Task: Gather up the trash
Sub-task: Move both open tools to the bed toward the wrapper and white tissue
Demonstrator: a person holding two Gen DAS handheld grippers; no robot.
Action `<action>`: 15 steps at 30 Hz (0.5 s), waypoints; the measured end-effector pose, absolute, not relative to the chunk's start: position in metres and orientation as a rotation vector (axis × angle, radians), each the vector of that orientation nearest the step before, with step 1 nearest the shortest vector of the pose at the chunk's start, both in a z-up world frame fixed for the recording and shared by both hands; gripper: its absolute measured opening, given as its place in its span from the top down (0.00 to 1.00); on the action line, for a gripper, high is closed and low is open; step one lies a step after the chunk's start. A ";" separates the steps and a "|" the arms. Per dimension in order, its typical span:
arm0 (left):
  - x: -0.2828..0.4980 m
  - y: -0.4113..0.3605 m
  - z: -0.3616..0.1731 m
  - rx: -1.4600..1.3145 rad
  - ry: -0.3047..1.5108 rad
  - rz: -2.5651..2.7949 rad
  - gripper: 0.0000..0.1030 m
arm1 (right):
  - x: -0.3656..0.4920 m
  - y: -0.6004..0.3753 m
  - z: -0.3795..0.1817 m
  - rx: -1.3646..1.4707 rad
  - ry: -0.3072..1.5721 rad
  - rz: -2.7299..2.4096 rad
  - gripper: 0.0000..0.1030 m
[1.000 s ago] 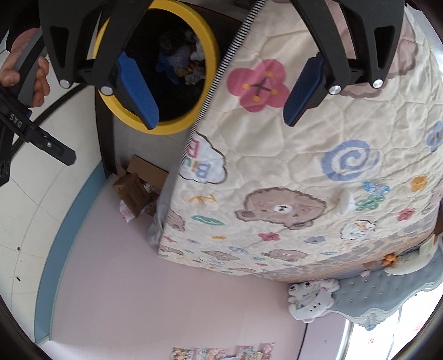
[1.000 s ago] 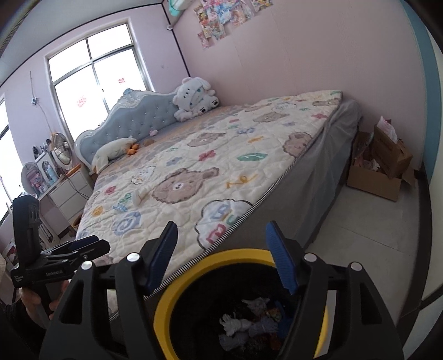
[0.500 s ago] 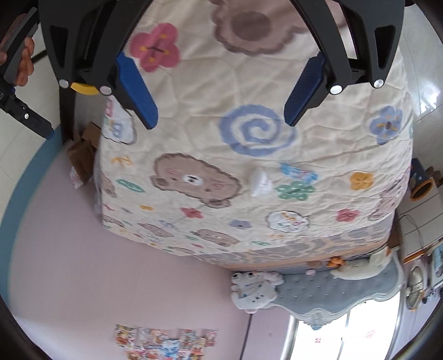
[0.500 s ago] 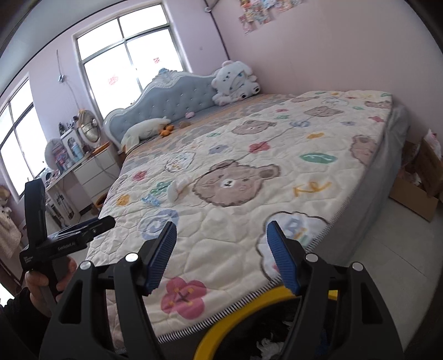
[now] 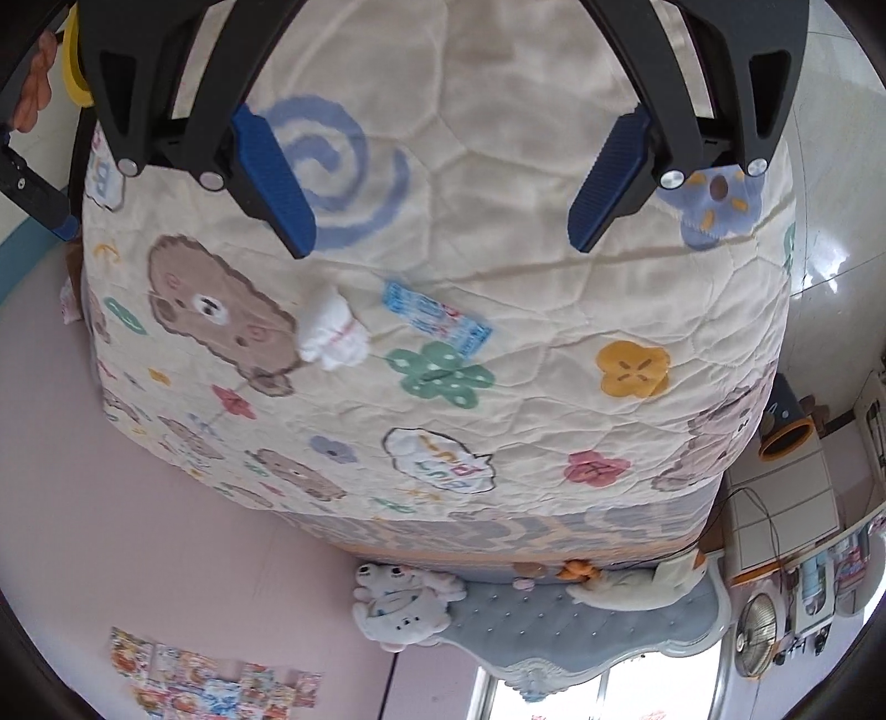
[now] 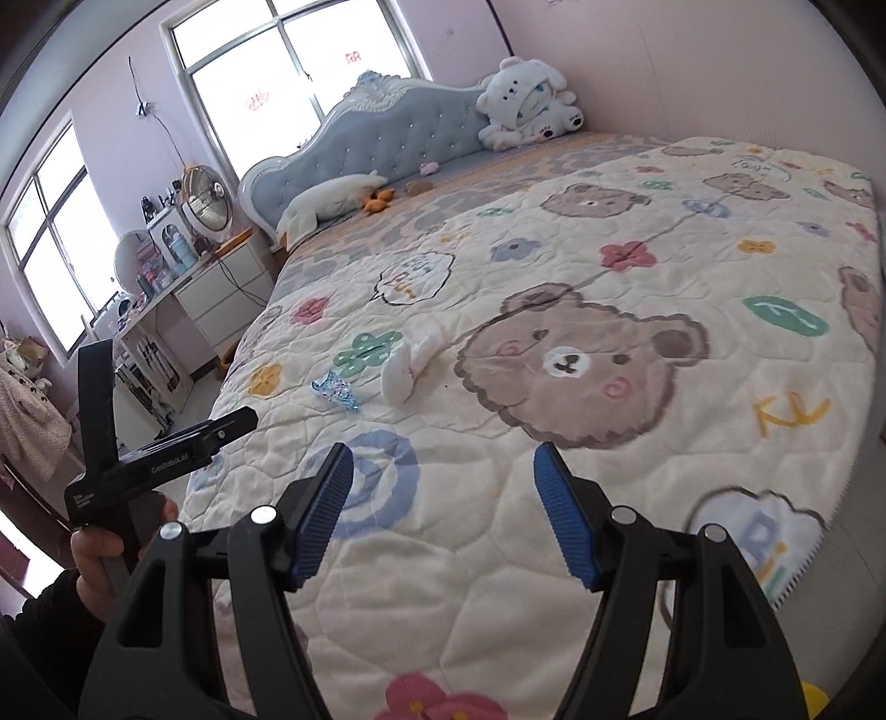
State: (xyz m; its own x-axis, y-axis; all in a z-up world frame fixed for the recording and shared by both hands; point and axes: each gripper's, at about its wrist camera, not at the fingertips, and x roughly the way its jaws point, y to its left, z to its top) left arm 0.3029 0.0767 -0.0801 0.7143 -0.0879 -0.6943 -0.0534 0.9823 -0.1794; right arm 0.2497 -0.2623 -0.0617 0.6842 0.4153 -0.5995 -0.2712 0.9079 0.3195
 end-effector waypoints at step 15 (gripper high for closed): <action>0.395 0.097 -0.125 -0.309 0.873 0.013 0.14 | 0.362 -0.202 -0.096 0.275 0.840 0.450 0.37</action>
